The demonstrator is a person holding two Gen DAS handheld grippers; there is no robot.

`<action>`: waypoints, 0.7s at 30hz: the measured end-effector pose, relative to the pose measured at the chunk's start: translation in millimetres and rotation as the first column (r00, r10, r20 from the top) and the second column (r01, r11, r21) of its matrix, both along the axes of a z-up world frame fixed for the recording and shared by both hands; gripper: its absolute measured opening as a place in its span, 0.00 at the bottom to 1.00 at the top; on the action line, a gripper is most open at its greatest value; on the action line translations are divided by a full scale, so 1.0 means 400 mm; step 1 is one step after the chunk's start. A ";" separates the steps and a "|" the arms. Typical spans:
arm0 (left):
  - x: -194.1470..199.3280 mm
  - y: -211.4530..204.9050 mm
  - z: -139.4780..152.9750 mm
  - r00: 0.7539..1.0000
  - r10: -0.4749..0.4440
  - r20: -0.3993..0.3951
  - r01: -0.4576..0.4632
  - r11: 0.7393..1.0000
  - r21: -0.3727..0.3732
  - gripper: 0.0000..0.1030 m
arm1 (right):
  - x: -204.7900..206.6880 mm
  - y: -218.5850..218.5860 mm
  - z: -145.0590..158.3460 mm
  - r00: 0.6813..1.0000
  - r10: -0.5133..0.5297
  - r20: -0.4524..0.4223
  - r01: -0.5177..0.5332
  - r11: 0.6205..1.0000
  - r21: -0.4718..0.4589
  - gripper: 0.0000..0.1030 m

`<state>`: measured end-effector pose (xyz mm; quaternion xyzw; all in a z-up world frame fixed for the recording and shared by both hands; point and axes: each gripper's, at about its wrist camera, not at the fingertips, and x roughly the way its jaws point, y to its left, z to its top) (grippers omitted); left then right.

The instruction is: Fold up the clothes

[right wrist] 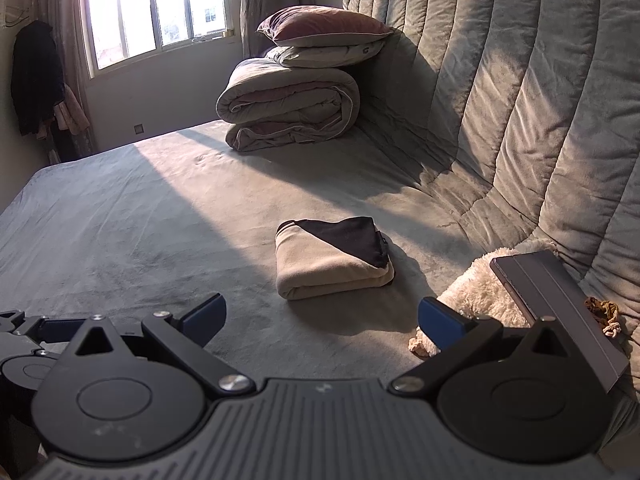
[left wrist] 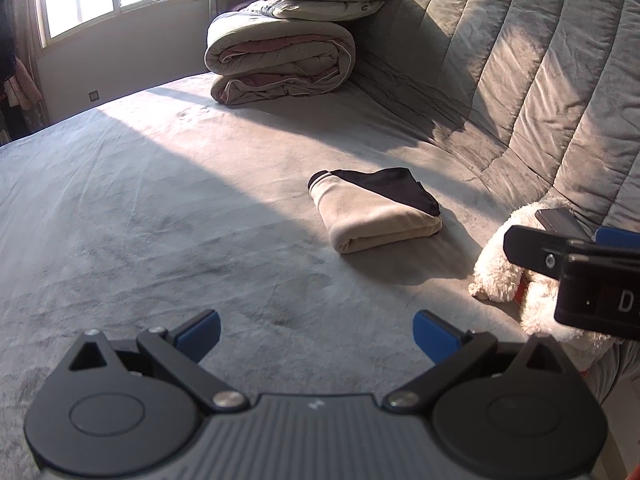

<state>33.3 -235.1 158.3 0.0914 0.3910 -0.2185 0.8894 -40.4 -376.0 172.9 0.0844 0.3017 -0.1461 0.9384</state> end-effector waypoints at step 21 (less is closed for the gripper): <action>0.012 0.004 -0.016 1.000 -0.012 -0.018 0.012 1.000 0.003 0.99 | 0.010 0.007 -0.011 1.000 -0.005 -0.021 0.005 1.000 -0.017 1.00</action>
